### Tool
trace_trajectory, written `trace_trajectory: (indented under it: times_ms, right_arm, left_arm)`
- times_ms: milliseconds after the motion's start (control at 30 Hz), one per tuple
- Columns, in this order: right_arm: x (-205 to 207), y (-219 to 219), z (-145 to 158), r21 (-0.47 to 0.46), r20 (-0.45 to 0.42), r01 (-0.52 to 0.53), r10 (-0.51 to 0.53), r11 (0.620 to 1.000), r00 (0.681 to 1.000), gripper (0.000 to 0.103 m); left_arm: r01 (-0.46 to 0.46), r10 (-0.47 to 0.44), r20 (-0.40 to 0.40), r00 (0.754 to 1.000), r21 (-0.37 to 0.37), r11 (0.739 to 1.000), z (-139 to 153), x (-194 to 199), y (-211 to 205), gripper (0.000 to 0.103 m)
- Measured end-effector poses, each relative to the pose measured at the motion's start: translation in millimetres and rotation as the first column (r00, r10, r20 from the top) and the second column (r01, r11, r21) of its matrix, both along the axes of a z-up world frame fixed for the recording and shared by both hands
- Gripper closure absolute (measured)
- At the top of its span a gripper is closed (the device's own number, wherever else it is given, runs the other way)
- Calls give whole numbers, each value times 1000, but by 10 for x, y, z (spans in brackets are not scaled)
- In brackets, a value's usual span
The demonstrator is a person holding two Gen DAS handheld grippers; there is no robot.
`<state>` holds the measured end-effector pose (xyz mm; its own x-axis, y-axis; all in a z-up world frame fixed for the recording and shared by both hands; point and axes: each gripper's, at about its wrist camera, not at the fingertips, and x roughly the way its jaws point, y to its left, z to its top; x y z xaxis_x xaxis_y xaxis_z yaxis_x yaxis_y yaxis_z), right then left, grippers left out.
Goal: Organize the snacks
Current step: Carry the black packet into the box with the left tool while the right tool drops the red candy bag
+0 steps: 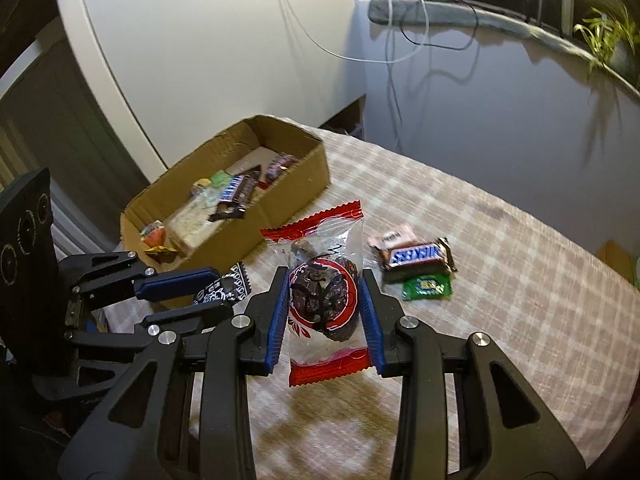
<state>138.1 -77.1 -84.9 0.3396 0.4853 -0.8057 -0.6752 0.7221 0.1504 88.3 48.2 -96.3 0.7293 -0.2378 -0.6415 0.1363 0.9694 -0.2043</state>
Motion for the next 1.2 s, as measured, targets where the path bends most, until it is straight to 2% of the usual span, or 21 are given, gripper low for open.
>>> trace_trajectory:
  times_ms: [300,633,933,1200]
  right_arm:
    - [-67,309,106,-9,41,-51,51,999,998,68]
    - [-64,899,111,-24,78,-131,133,991,988,68]
    - [53,1351,11,-19,66,-193,194,981,979,68]
    - [215,1541,-76,-11,36,-206,207,978,978,68]
  left_arm:
    - [-84,84,38,996,-1,996,110,-89,355,82]
    - [-179,177,68,982,12,984,153,-129,777,82]
    - [-256,254,66,965,22,966,115,-130,1083,82]
    - [-290,288,66,955,34,956,77,-105,1222,82]
